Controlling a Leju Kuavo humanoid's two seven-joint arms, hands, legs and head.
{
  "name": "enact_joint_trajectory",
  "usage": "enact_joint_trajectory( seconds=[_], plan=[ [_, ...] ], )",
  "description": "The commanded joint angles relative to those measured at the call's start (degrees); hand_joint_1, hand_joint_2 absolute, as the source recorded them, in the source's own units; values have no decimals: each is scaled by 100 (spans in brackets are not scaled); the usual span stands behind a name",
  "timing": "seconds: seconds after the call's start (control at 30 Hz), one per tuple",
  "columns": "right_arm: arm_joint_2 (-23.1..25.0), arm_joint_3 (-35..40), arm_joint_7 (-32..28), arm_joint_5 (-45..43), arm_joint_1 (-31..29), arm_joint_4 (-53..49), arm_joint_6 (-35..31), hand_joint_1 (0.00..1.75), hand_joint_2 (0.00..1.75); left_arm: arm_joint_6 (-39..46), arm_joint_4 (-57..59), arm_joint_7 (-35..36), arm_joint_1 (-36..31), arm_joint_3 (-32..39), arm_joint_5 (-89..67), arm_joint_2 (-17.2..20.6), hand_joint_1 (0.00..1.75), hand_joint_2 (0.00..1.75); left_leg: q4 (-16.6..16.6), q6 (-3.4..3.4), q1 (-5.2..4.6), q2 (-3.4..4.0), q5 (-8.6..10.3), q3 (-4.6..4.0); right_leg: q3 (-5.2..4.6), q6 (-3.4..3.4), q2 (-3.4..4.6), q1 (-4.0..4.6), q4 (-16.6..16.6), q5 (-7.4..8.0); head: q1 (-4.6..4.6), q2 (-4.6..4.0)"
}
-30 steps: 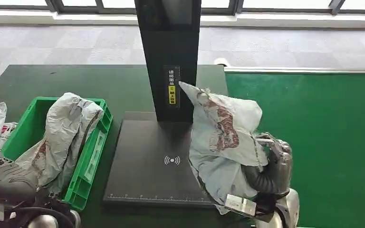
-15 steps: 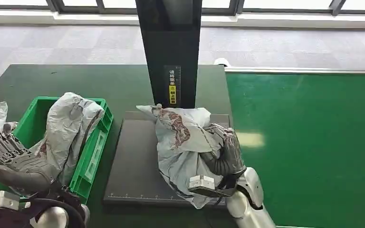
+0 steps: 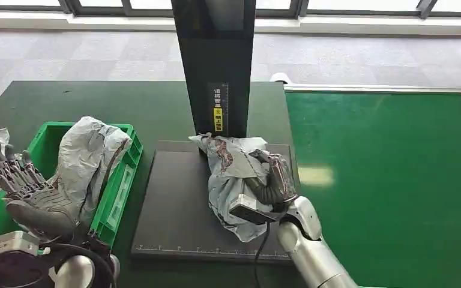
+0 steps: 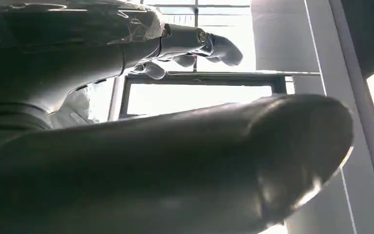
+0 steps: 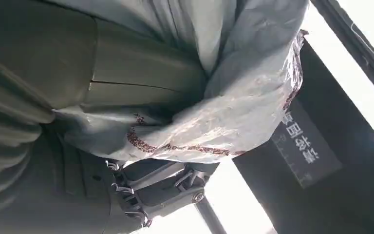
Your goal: Moved the parcel from conveyor to table for the left to box.
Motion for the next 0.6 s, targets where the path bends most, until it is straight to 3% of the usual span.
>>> enact_joint_trajectory(
  seconds=[0.03, 0.33, 0.37, 0.4, 0.6],
  plan=[
    [-35, 187, 16, -25, -390, 681, -39, 175, 175, -2, 322, 22, -173, -181, 13, 211, 0, 0, -5, -6, 3, 3, 4, 0, 0, -2, 0, 3, -6, 5, 0, 0],
    [3, 215, 217, 70, -521, 988, -70, 175, 175, -2, 421, 22, -156, -229, 123, 252, 0, 0, -4, -5, 1, 5, 3, -1, -3, -2, 2, 1, -4, 4, 0, 0],
    [-2, 248, 263, 129, -546, 1046, -45, 54, 175, -2, 417, 22, -155, -223, 111, 248, 0, 0, -10, -8, 1, 7, 7, -1, -2, -3, 2, 1, -9, 8, 0, 0],
    [-14, 317, 379, 268, -591, 1145, -5, 2, 175, -2, 422, 22, -153, -222, 109, 249, 0, 0, -14, -9, 1, 11, 8, 3, 0, -4, 5, 1, -12, 10, 0, 0],
    [-129, 369, 394, 250, -260, 732, 230, 0, 175, -87, 698, 22, -135, -271, 414, 364, 0, 0, -7, -5, 1, 3, 4, 4, 3, -3, -2, 2, -7, 4, 0, 0]
  ],
)
